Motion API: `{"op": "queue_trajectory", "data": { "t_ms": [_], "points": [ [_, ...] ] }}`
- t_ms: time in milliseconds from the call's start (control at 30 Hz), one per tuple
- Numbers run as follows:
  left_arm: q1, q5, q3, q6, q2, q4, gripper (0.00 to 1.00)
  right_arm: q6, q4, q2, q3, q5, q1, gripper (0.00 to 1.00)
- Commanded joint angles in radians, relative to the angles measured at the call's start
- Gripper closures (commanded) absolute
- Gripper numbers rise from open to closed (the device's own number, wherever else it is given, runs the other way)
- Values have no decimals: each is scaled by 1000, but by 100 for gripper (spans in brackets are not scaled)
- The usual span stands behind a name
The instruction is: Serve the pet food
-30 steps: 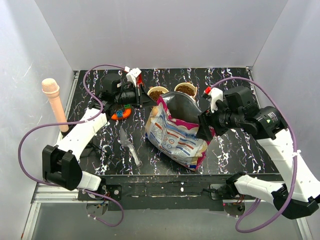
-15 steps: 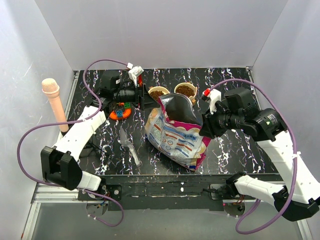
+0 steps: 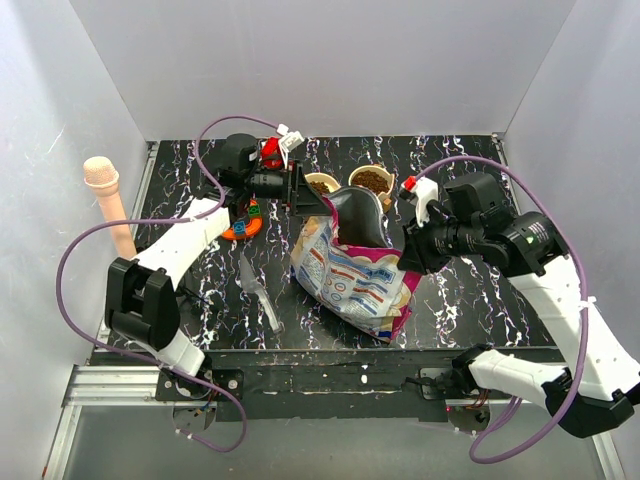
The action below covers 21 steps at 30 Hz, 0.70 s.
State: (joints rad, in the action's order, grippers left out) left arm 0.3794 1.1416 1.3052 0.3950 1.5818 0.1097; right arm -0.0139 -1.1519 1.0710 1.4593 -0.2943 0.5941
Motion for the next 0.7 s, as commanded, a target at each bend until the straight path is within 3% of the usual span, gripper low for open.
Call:
{"op": "queue_trajectory", "data": {
  "t_ms": [0, 67, 133, 233, 267, 433, 600, 667],
  "points": [
    [18, 38, 16, 41, -2, -104, 43, 6, -20, 14, 42, 3, -11, 76],
    [18, -3, 19, -10, -16, -43, 60, 29, -29, 15, 50, 32, -14, 83],
    [18, -64, 31, -82, -38, 45, 73, 46, -45, 14, 53, 92, -16, 97],
    [0, -170, 28, -116, -83, 110, 88, 80, -61, -14, 32, 211, -17, 99],
    [-13, -213, 17, -110, -109, 107, 97, 95, -68, -29, 21, 259, -16, 99],
    [-53, -374, -69, -1, -236, -25, 100, 155, -89, -127, -43, 359, -19, 99],
    [-56, -390, -66, 36, -243, -35, 100, 151, -98, -169, -44, 250, -17, 98],
    [-56, -388, -72, 50, -243, -34, 100, 111, -65, -166, -28, 149, -17, 66]
  ]
}}
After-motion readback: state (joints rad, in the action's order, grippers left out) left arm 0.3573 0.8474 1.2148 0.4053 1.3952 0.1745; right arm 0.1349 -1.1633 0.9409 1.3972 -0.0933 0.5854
